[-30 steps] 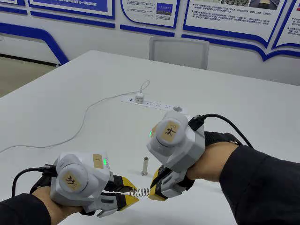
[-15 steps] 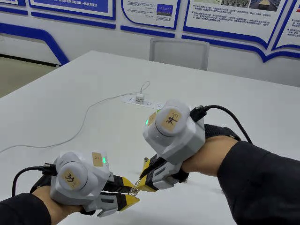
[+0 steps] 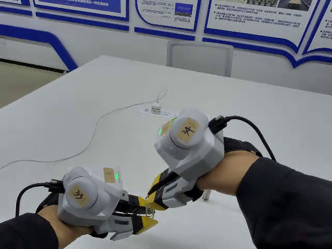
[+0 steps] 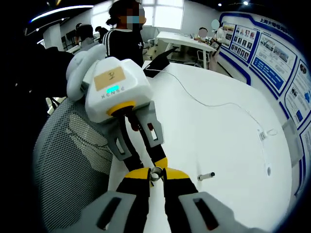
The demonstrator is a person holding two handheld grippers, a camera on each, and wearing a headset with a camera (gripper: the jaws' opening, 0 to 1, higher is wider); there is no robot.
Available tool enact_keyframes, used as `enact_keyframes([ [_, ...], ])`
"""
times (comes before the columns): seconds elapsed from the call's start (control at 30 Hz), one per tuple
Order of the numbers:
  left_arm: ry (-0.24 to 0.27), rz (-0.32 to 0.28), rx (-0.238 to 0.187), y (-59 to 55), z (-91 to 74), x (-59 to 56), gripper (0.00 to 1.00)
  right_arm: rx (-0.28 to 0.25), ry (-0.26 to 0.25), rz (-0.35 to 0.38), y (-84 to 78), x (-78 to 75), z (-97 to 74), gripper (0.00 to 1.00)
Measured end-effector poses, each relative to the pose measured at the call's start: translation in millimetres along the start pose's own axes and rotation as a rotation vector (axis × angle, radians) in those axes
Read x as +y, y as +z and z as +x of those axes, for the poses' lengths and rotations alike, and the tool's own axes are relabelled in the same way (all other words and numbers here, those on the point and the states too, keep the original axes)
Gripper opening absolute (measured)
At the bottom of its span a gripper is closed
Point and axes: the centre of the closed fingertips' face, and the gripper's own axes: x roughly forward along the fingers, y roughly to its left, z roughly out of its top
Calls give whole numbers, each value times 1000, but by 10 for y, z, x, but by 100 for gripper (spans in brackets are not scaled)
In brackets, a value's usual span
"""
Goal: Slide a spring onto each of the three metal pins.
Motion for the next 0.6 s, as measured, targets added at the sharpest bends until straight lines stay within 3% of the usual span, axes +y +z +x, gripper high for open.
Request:
enact_keyframes([
  [0.17,5,-21,-7,13,-5,18,13,-1,-5,14,-12,-29,-35,11],
  [0.37,27,-41,-2,-7,-23,72,21,-2,-17,22,-25,-84,-74,11],
  [0.6,69,-85,-17,-15,-75,185,29,-12,-52,45,-48,-250,-165,11],
])
